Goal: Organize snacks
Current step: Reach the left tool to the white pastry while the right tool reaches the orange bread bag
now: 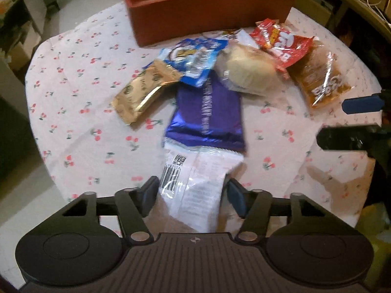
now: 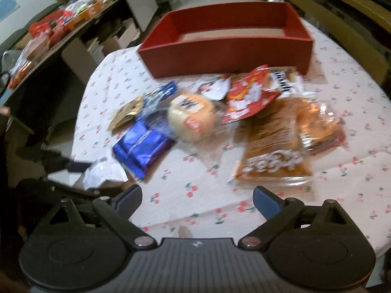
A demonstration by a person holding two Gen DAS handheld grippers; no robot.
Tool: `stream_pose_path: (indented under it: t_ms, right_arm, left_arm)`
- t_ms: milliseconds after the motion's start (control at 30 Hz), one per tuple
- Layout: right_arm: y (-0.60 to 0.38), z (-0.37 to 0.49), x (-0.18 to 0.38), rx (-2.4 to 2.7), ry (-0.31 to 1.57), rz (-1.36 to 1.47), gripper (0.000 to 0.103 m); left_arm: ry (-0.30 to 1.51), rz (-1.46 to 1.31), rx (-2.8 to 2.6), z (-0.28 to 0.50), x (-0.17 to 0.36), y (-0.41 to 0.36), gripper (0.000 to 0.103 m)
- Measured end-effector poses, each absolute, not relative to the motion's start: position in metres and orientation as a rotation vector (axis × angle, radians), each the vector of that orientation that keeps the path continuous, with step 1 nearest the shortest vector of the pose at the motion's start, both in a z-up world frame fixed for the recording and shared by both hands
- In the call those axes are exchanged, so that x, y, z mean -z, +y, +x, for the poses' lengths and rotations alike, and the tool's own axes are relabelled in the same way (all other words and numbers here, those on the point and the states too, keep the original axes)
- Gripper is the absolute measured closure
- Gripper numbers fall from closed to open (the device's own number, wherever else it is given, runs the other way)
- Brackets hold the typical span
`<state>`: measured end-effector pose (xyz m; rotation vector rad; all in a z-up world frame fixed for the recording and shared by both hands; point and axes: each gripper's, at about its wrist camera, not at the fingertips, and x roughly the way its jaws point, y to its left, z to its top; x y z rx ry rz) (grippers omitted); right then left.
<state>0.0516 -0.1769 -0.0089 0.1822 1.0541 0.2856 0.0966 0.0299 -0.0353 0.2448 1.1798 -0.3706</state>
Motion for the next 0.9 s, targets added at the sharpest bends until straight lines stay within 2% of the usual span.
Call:
stream_pose_path:
  t_ms: [67,233,500,833,900]
  right_arm:
    - [-0.186,0.053,0.006,-0.262,1.039,0.183,0.0]
    - [-0.207,0.065,-0.002,-0.219,1.019,0.19,0.0]
    - [-0.234,0.087,-0.007,-0.194,1.007,0.194,0.001]
    - [-0.232,0.097,0.007,-0.174,1.048,0.144,0.001]
    - [-0.222,0.099,0.012,-0.186,1.058,0.105,0.001]
  left_arm:
    - [1.174,0.21,0.371,0.096,0.034,0.022,0.044]
    - [1.18,0.139,0.388,0.095,0.031,-0.001,0.046]
    - [1.18,0.151,0.377,0.097,0.036,-0.021,0.044]
    - [1.2,0.24,0.351,0.102,0.043,-0.044,0.019]
    - [1.2,0.265,0.347,0.101,0.045,-0.049,0.018]
